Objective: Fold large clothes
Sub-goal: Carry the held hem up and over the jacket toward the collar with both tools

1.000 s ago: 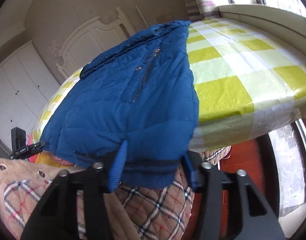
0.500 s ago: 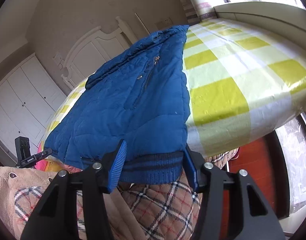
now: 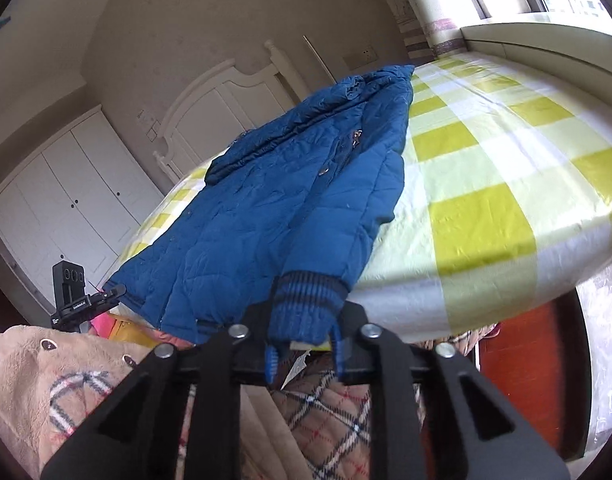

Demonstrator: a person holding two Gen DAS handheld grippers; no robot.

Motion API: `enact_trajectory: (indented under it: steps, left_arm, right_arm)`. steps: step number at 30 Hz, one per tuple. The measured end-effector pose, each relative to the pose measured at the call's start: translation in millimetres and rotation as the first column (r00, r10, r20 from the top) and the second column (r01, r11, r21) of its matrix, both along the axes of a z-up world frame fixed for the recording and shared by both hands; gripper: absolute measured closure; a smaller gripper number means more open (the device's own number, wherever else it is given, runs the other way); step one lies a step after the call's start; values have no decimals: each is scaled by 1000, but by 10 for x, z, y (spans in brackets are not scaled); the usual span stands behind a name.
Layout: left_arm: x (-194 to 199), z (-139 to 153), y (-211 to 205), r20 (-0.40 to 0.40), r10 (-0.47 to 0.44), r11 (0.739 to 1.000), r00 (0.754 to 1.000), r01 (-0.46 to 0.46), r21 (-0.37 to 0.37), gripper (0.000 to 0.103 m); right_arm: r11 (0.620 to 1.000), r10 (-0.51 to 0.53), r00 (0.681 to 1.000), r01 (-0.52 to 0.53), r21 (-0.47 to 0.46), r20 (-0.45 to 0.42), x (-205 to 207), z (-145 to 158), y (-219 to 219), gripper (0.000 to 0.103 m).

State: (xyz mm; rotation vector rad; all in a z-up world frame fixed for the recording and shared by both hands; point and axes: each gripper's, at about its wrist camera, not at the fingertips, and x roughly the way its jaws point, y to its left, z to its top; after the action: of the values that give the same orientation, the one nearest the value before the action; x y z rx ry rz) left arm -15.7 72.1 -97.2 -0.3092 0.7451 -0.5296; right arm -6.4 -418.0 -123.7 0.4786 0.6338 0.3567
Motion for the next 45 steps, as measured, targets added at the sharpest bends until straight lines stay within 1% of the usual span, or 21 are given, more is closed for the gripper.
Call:
enact_trajectory:
  steps: [1, 3, 4, 5, 7, 10, 14, 19, 21, 23, 24, 27, 29, 31, 32, 34, 36, 37, 38, 41, 45]
  left_arm:
    - [67, -24, -22, -15, 1, 1000, 1000, -1, -4, 64]
    - [155, -41, -55, -14, 12, 1000, 1000, -12, -1, 59]
    - [190, -44, -70, -12, 12, 1000, 1000, -12, 3, 59]
    - [212, -42, -80, -10, 13, 1000, 1000, -13, 10, 59]
    - [217, -43, -85, -10, 11, 1000, 1000, -11, 4, 68]
    - [129, -17, -5, 1, -2, 999, 1000, 2, -47, 82]
    - [-151, 272, 269, 58, 5, 976, 998, 7, -216, 90]
    - [-644, 915, 677, 217, 26, 927, 976, 58, -369, 90]
    - [-774, 1111, 765, 282, 24, 900, 959, 102, -424, 90]
    - [-724, 1246, 792, 310, 22, 880, 950, 129, -458, 90]
    - [-552, 1350, 770, 313, 2, 874, 950, 151, -462, 90]
    - [66, 1557, 649, 277, -8, 896, 961, 130, -425, 89]
    - [810, 1653, 584, 185, -20, 886, 983, 104, -453, 88]
    - [1490, 1701, 524, 102, 0, 901, 995, 44, -431, 86]
    - [1745, 1704, 533, 63, 21, 905, 998, 8, -426, 84]
    - [2324, 1705, 587, -49, 101, 899, 994, -112, -423, 78]
    - [2570, 1754, 698, -74, 152, 891, 986, -169, -421, 77]
    - [2641, 1814, 771, -47, 167, 886, 985, -171, -431, 61]
    - [2688, 1879, 839, -21, 182, 891, 983, -174, -420, 8]
    - [2716, 1981, 963, 44, 202, 911, 978, -171, -375, 4]
    - [2866, 1749, 887, -2, 170, 962, 985, -166, -216, 4]
  right_arm:
    - [1000, -16, 1000, 16, -1, -17, 63, -32, 9, 61]
    - [999, -15, 1000, 14, 32, 8, 59, -34, 3, 59]
    - [999, -28, 1000, 27, 23, 11, 63, -32, 10, 72]
    - [999, -35, 999, 35, 6, 4, 83, -27, 19, 77]
    - [1000, -29, 999, 29, -10, 14, 72, -5, 42, 86]
    - [999, -6, 998, 9, -41, 58, 5, 115, 102, 91]
    - [998, 60, 988, -60, -3, 142, -140, 434, 213, 91]
    - [976, 185, 899, -216, 33, 397, -652, 1233, 368, 92]
    - [974, 194, 861, -227, 15, 470, -779, 1483, 387, 91]
    - [979, 162, 848, -201, 24, 505, -748, 1680, 365, 91]
    - [985, 134, 854, -170, 27, 503, -634, 1783, 352, 91]
    - [996, 69, 892, -83, 11, 447, -122, 1979, 319, 91]
    - [999, 9, 928, -26, 40, 372, 433, 2056, 273, 90]
    - [997, -53, 966, 36, 72, 254, 1162, 2099, 186, 84]
    - [995, -60, 976, 41, 96, 209, 1461, 2106, 145, 80]
    - [978, -68, 990, 42, 207, 120, 2022, 2095, -36, 42]
    - [947, -111, 987, 69, 313, 116, 2296, 2101, -265, 32]
    - [938, -141, 979, 84, 337, 149, 2357, 2150, -392, 26]
    - [933, -179, 969, 112, 343, 169, 2377, 2171, -486, 24]
    - [941, -244, 950, 184, 283, 194, 2409, 2173, -667, 23]
    - [975, -220, 968, 222, -1, 117, 2517, 1903, -514, 23]
